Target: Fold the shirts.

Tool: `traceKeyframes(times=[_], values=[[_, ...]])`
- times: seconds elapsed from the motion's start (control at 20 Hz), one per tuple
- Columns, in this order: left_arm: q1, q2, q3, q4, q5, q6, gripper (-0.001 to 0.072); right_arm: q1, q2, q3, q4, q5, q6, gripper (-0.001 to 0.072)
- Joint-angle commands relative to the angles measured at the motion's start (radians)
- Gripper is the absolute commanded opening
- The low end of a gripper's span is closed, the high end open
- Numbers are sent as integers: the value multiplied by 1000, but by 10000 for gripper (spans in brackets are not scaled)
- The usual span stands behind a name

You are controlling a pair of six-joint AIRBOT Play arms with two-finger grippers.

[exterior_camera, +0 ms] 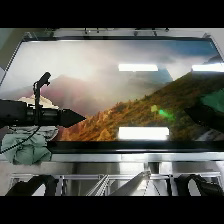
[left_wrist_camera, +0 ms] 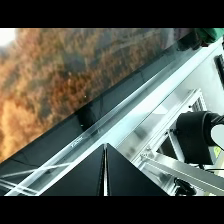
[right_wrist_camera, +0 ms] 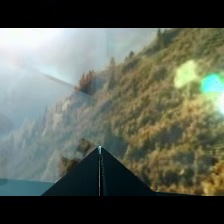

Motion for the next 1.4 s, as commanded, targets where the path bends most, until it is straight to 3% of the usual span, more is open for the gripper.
traceKeyframes(times=[0.0, 0.2, 0.25, 0.3, 0.35, 0.4, 0.45, 0.65, 0.85, 1.05, 1.35], values=[[0, 1, 0, 0, -3, 0, 13, 1, 1, 0, 0, 0, 0, 18], [0, 1, 0, 0, -1, 0, 15, 1, 1, 0, 0, 0, 0, 19], [0, 1, 0, 0, -1, 0, 47, 1, 1, 0, 0, 0, 0, 19], [0, 1, 0, 0, -4, 0, 324, 1, 1, 0, 0, 0, 0, 18], [3, 1, 3, -1, -7, 0, 556, 1, 1, 0, 0, 0, 0, 19], [17, -2, 19, 7, -12, 0, 709, 1, 0, 0, 0, 0, 0, 18], [47, -14, 58, 40, -1, -5, 711, 1, 1, 0, 1, 0, 1, 19], [319, -131, 322, 403, -5, -238, 712, 2, 0, 0, 41, -6, 0, 19], [597, -306, 492, 716, 6, -247, 713, 2, -19, 0, 48, -49, -6, 19], [780, -479, 506, 749, 57, -248, 712, 2, -72, 0, 48, -53, -34, 25], [740, -676, 507, 750, -19, -247, 713, 2, -238, 0, 48, -73, -34, 24]])
